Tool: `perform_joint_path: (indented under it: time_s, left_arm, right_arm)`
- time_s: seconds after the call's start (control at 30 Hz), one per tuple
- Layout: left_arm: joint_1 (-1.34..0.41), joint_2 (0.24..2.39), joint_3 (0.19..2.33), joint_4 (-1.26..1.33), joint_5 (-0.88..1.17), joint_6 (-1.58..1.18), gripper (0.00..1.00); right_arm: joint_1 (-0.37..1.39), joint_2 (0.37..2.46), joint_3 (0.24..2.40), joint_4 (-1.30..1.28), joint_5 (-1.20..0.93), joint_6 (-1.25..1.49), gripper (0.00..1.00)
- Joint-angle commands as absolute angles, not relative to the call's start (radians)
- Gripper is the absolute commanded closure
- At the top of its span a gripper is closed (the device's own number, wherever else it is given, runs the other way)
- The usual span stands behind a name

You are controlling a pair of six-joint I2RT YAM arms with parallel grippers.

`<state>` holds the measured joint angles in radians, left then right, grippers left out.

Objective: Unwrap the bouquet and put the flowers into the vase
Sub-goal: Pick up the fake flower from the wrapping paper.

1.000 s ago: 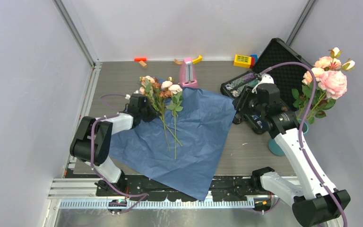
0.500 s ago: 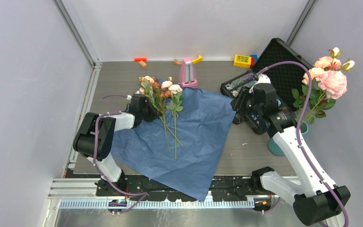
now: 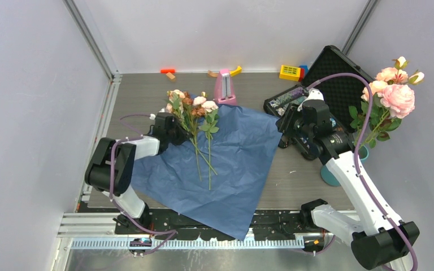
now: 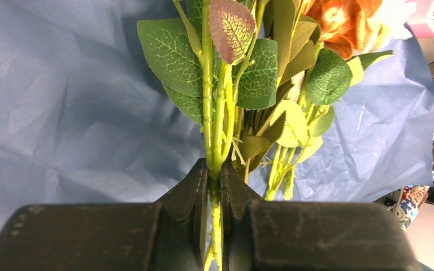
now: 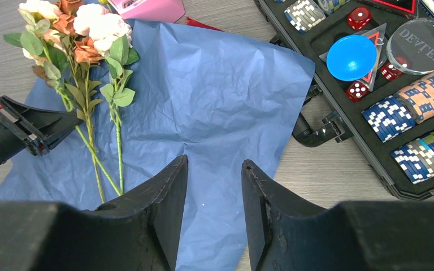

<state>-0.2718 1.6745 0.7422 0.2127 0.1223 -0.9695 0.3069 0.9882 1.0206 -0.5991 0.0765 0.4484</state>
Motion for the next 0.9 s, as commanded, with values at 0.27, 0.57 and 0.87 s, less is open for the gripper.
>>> perform_joint_path:
  time_s: [0.27, 0.57, 0.87]
  left_arm:
    - [-0.234, 1.387, 0.626, 0.219, 0.082, -0.929, 1.00]
    - [-0.233, 1.169, 0.609, 0.127, 0.103, -0.792, 1.00]
    - [-0.235, 1.051, 0.622, 0.239, 0.407, -0.737, 1.00]
  right_arm:
    - [0.317, 0.966, 1.042, -0.573, 0.090, 0.453, 0.55]
    - [0.318, 0.970, 1.046, -0.568, 0.071, 0.451, 0.54]
    - [0.327, 0.992, 1.075, -0.504, -0.097, 0.489, 0.47]
